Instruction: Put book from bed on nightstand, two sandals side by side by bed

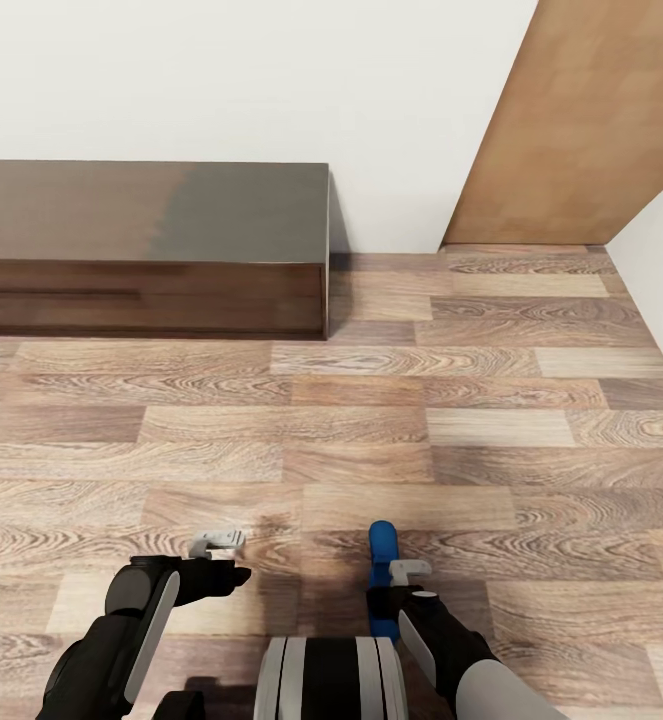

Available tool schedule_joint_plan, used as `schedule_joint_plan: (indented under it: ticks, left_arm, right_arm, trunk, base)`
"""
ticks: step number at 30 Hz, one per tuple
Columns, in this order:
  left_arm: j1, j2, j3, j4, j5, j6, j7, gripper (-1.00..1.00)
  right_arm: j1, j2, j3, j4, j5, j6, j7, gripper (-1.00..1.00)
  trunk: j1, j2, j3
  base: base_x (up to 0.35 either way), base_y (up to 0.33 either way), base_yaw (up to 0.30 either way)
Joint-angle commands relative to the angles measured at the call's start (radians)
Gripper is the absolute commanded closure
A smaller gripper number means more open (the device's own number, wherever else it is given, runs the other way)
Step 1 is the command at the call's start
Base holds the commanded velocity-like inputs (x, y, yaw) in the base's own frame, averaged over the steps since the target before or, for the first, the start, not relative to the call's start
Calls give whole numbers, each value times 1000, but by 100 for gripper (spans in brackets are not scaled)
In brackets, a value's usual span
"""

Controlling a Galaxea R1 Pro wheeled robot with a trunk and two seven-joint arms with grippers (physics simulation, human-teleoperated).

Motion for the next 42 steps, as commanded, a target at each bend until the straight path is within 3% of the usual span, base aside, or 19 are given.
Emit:
schedule_joint_plan:
  ticks: [1, 32, 42]
  left_arm:
    - [0, 0, 1, -1, 1, 4, -1, -100]
    - [1, -1, -2, -8, -4, 3, 7, -100]
    - [1, -1, -2, -6, -5, 2, 9, -100]
  right_arm:
    - [0, 0, 3, -2, -2, 6, -6, 100]
    - [7, 0, 1, -3, 10, 4, -3, 100]
    - [9, -25, 0, -4, 11, -2, 0, 100]
  trunk:
    - [-1, 0, 3]
    - [-15, 7, 123]
    - [-19, 10, 162]
  base:
    - [0, 0, 0]
    - [0, 0, 0]
    - [0, 0, 0]
